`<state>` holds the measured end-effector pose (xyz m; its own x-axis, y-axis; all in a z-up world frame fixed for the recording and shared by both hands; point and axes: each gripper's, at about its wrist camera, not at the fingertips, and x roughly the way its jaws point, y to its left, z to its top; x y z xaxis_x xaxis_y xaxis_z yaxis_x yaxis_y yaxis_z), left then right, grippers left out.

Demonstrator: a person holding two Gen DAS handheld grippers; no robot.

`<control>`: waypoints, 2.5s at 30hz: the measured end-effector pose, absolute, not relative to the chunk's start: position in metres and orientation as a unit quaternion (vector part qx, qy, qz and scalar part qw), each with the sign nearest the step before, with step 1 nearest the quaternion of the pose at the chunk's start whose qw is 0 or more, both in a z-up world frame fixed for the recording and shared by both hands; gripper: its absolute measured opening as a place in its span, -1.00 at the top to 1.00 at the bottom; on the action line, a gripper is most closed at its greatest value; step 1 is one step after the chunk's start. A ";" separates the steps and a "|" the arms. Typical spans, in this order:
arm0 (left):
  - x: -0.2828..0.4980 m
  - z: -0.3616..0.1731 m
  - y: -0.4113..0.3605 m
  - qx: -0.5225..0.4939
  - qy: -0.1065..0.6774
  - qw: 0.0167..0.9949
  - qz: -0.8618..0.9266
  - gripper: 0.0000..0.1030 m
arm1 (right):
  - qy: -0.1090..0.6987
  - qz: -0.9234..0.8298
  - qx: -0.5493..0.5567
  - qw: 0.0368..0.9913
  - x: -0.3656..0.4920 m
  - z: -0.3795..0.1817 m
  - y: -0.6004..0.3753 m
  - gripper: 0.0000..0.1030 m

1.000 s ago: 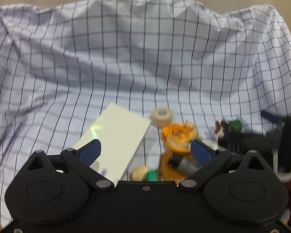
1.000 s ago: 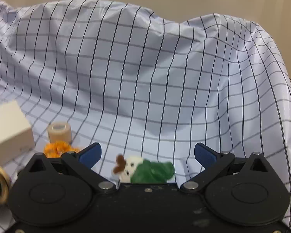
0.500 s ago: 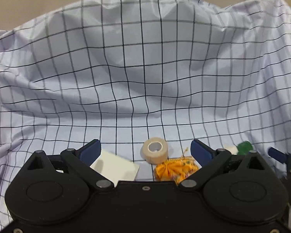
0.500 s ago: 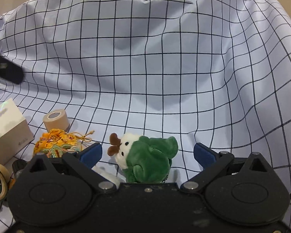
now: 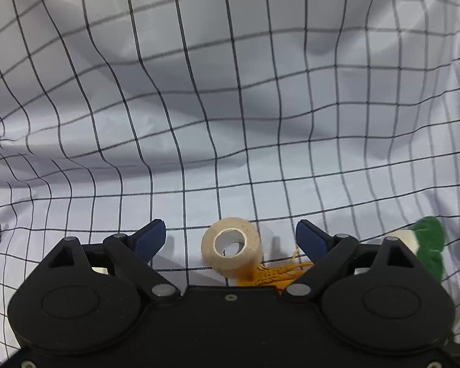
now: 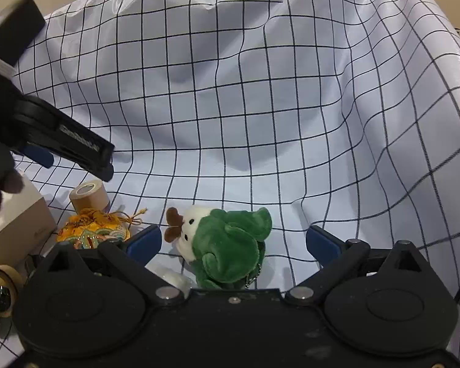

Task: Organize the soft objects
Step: 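Close the right gripper on the green-and-white plush while the left grasps the beige tape roll, then carry the green plush and beige tape roll over the woven basket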

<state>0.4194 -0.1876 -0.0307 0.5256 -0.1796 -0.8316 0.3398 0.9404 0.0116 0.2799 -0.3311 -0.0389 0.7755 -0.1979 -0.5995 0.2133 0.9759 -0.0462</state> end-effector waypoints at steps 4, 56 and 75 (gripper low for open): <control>0.426 -0.046 -0.194 0.098 0.482 0.859 -0.144 -0.68 | 0.319 -0.106 0.012 0.942 0.279 -0.043 -0.333 -0.96; 0.228 0.087 -0.072 0.040 0.356 0.915 -0.188 0.02 | 0.234 -0.040 0.010 0.971 0.143 0.061 -0.246 -0.23; 0.084 0.043 -0.028 0.016 0.392 0.906 -0.158 0.02 | 0.247 -0.022 0.059 0.967 -0.009 0.041 -0.208 -0.23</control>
<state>0.0840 -0.0276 0.0432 0.6420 -0.2746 -0.7159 0.2998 0.9492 -0.0953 -0.0090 -0.2082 0.0413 0.8772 -0.0137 -0.4800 0.0721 0.9920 0.1034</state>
